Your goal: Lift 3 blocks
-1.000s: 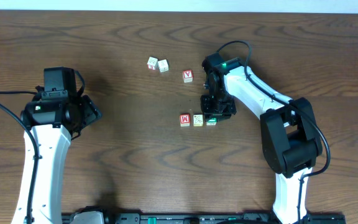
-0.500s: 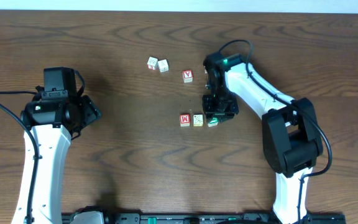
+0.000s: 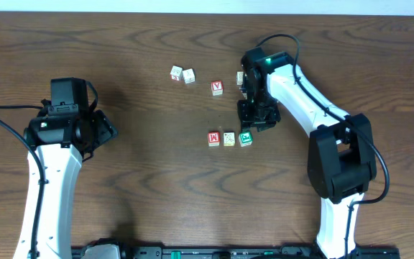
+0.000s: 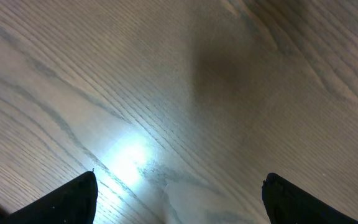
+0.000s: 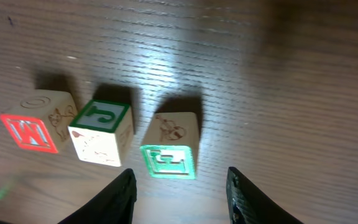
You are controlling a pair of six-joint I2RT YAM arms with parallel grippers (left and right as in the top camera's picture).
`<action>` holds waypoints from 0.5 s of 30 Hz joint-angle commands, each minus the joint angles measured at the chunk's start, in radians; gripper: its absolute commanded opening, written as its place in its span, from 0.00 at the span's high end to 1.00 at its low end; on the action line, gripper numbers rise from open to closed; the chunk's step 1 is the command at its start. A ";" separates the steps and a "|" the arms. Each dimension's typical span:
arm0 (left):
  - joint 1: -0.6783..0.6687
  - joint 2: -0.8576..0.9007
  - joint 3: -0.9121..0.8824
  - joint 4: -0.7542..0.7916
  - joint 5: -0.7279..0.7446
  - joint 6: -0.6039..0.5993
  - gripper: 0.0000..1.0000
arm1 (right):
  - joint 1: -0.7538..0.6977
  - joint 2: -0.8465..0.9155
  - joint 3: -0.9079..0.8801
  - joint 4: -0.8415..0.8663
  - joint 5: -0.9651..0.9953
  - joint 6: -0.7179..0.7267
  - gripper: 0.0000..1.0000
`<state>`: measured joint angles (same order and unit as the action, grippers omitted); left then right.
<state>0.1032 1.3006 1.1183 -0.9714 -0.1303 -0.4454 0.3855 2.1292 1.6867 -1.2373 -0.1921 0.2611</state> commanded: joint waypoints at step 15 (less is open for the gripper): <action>0.004 0.003 0.004 -0.004 -0.009 -0.005 0.15 | 0.079 0.006 -0.061 0.074 0.102 -0.128 0.44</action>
<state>0.1032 1.3006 1.1183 -0.9714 -0.1303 -0.4454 0.4595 2.1292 1.6482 -1.1725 -0.1219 0.1482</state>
